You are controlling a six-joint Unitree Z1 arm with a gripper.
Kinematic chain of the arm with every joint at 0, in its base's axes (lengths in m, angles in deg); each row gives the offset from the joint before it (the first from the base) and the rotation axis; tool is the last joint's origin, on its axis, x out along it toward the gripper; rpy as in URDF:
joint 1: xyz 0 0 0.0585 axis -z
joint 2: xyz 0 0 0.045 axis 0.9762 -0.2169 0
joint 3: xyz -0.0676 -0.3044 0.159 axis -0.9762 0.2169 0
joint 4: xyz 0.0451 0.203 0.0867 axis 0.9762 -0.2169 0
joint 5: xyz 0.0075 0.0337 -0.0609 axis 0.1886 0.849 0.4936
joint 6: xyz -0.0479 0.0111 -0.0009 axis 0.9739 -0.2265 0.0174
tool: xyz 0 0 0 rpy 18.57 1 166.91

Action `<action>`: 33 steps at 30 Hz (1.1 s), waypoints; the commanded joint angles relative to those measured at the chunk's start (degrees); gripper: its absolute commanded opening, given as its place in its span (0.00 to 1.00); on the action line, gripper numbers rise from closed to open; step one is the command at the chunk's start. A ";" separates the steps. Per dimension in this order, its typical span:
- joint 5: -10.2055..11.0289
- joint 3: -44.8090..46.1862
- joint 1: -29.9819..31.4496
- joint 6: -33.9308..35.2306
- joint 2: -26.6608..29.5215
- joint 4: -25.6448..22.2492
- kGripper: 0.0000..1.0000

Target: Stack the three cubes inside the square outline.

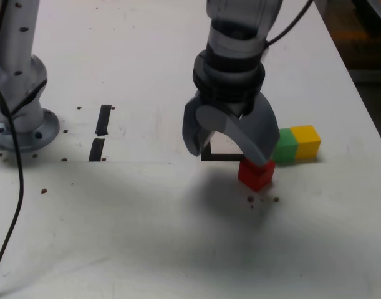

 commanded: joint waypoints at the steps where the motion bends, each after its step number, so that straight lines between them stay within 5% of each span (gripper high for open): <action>1: 0.63 -0.14 0.39 -0.92 -0.61 0.13 1.00; 12: 3.17 -0.47 1.24 -6.77 -2.67 0.61 0.99; 33: 0.63 -1.98 2.01 -8.93 -8.54 4.75 0.96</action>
